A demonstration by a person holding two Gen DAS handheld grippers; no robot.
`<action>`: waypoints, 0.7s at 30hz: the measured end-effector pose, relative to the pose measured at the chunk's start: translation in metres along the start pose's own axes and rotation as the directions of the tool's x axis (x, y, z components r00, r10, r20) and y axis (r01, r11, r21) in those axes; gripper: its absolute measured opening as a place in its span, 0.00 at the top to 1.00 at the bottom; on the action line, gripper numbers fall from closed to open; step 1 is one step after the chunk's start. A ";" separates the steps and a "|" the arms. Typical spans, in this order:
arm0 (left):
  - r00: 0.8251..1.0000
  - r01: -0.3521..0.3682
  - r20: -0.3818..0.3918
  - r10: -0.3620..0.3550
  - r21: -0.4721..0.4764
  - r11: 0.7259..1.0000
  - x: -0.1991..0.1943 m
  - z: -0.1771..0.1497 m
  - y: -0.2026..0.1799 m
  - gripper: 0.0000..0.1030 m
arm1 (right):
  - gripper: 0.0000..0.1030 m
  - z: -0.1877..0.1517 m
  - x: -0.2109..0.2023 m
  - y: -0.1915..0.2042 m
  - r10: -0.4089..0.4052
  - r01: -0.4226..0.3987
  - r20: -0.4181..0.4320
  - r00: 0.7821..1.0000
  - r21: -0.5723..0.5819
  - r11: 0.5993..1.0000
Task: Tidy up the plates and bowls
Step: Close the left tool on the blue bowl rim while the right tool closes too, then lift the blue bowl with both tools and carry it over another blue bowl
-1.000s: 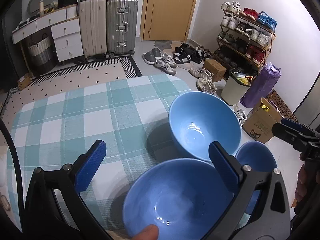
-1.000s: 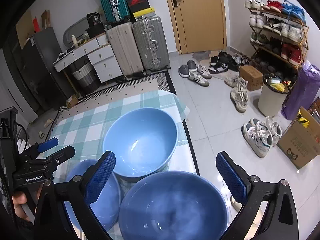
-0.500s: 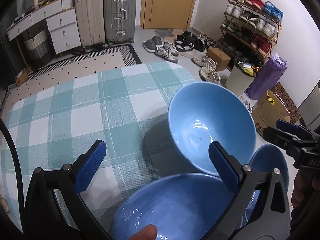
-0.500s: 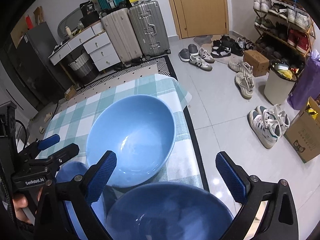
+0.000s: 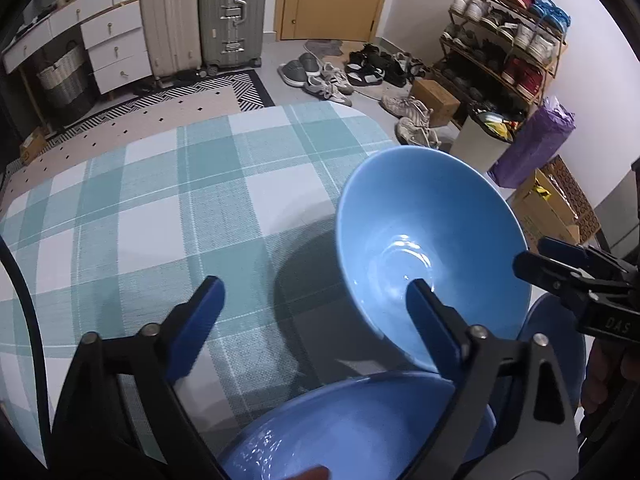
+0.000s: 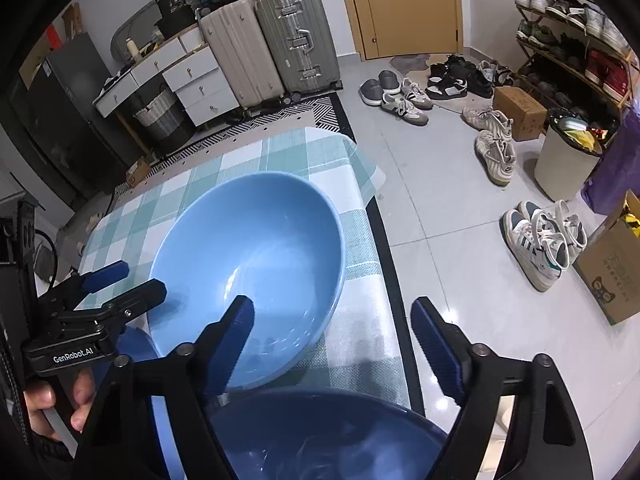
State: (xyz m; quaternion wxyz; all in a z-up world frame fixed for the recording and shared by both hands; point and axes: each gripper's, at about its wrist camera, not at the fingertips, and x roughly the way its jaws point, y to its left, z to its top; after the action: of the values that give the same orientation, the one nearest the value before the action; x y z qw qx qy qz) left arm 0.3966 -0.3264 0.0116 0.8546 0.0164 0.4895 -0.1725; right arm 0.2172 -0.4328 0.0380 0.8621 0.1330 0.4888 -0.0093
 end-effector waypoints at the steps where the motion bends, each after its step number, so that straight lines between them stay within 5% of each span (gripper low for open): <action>1: 1.000 0.001 -0.003 -0.001 0.005 1.000 0.002 0.000 -0.001 0.15 | 0.24 0.000 0.002 0.000 0.006 -0.006 -0.005 1.000 0.003 1.000; 7: 1.000 0.023 -0.008 -0.023 0.016 1.000 0.007 0.000 -0.007 0.34 | 0.38 0.001 0.009 0.001 0.008 -0.008 -0.012 1.000 0.005 1.000; 14: 1.000 0.029 -0.013 -0.028 0.045 0.999 0.007 -0.002 -0.013 0.69 | 0.67 0.000 0.014 0.006 -0.020 0.019 -0.009 1.000 -0.032 0.999; 21: 0.998 0.060 -0.004 -0.060 0.073 0.996 0.003 -0.005 -0.021 0.84 | 0.82 -0.001 0.015 0.008 -0.028 0.028 -0.001 1.000 -0.043 0.999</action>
State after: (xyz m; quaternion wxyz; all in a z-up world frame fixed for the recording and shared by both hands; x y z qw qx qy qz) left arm 0.3871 -0.3462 0.0096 0.8475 0.0332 0.4839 -0.2157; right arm 0.2251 -0.4230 0.0269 0.8641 0.1077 0.4915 -0.0107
